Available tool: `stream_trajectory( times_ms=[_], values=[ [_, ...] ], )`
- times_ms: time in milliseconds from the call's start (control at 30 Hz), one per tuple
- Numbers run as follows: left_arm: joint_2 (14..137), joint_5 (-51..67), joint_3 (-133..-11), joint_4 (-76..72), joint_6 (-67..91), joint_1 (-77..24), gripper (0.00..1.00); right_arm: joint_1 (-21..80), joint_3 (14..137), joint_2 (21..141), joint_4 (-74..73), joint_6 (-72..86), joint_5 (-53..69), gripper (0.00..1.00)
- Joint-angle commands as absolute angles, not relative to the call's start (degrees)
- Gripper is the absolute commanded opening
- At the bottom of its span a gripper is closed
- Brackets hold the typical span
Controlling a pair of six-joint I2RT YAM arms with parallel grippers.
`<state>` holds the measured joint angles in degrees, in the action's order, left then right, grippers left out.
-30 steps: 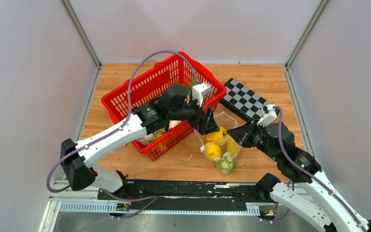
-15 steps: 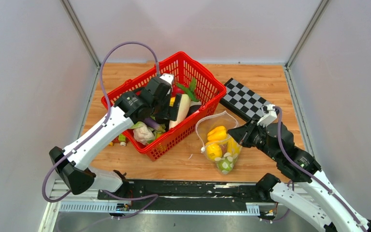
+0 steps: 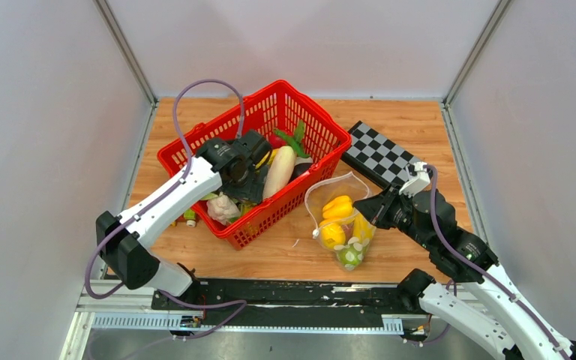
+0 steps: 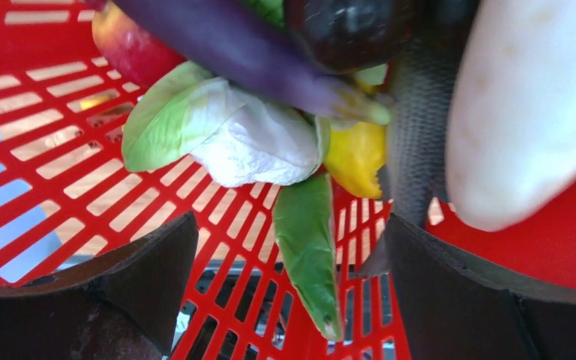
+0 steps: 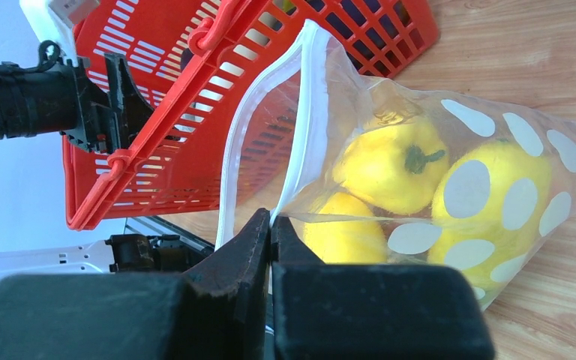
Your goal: Place the food in the zip-top bag and seal the zipper
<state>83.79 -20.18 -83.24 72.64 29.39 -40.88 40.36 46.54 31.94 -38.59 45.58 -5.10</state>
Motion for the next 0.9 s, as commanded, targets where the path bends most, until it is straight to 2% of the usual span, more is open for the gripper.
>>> stream_trajectory(
  times_ms=[0, 267, 867],
  values=[
    [81.3, -19.97, -79.73, 72.99, 31.96, -37.78, 1.0, 40.61, 48.67, 31.47, -37.68, 44.74, -5.97, 0.03],
    [82.71, -17.91, -76.36, 73.58, 31.37, -37.35, 0.98, 40.53, 48.38, 31.43, -37.47, 44.82, -5.89, 0.03],
    [86.32, -10.91, -72.82, 74.0, 26.16, -37.35, 0.7, 40.57, 48.05, 32.45, -37.36, 45.39, -5.71, 0.03]
  ],
)
